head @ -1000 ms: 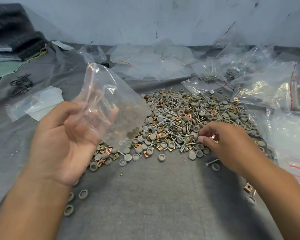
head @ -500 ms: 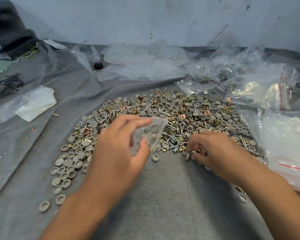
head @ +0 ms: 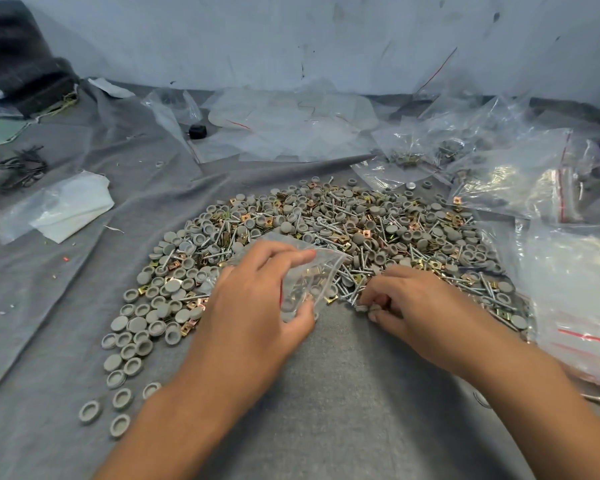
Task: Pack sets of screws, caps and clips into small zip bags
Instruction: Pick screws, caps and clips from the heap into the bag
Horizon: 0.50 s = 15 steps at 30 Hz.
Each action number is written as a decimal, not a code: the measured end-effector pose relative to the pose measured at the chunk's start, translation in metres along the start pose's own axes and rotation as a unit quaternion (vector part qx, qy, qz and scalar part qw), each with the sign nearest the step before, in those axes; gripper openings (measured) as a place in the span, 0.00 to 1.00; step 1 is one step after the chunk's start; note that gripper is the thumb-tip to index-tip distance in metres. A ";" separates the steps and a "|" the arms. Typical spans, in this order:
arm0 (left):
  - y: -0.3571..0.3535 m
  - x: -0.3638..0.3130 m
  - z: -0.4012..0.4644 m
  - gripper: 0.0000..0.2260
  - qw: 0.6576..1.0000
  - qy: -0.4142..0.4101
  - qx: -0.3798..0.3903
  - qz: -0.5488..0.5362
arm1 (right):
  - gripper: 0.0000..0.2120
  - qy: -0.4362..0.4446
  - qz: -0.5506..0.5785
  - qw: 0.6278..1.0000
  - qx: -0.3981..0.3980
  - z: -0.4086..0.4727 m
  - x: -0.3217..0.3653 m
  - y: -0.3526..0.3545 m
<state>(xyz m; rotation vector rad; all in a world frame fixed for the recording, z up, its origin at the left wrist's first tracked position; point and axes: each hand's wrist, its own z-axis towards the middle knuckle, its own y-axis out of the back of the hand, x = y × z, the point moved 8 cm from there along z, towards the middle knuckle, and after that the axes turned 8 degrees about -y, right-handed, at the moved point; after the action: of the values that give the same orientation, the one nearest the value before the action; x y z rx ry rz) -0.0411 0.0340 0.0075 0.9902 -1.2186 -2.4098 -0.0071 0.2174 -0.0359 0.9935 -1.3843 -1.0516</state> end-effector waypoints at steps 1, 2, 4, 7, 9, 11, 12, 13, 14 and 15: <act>0.000 0.000 0.000 0.25 1.000 0.000 0.000 0.000 | 0.06 0.001 -0.003 1.000 -0.008 0.000 0.002 0.001; 0.000 0.000 0.000 0.26 1.000 -0.001 -0.001 0.000 | 0.05 0.002 0.000 1.000 -0.014 0.001 0.003 0.003; 0.001 -0.001 -0.001 0.27 1.000 -0.006 -0.004 0.001 | 0.04 0.004 0.039 0.999 -0.033 0.000 0.006 0.011; 0.001 -0.001 0.000 0.27 1.000 -0.003 -0.007 -0.002 | 0.05 0.037 0.145 0.979 -0.139 -0.010 0.019 0.039; 0.001 -0.001 0.001 0.28 1.000 -0.003 -0.013 -0.011 | 0.05 0.077 0.171 0.962 -0.198 -0.017 0.036 0.051; 0.001 -0.002 0.001 0.28 1.000 -0.006 -0.018 -0.017 | 0.06 0.101 0.174 0.955 -0.217 -0.020 0.050 0.052; 0.001 -0.002 0.001 0.28 1.000 -0.008 -0.020 -0.018 | 0.06 0.105 0.173 0.954 -0.220 -0.020 0.055 0.050; 0.001 -0.003 0.002 0.27 1.000 -0.009 -0.022 -0.018 | 0.07 0.105 0.173 0.954 -0.219 -0.019 0.059 0.047; 0.001 -0.003 0.002 0.27 1.000 -0.009 -0.023 -0.019 | 0.08 0.103 0.171 0.955 -0.220 -0.018 0.062 0.045; 0.001 -0.003 0.002 0.27 0.999 -0.009 -0.024 -0.018 | 0.09 0.101 0.170 0.954 -0.223 -0.018 0.063 0.044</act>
<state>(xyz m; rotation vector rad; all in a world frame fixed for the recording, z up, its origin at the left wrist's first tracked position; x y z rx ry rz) -0.0400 0.0361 0.0106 0.9873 -1.1518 -2.4695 0.0060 0.1668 0.0233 0.4905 -1.0385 -0.9165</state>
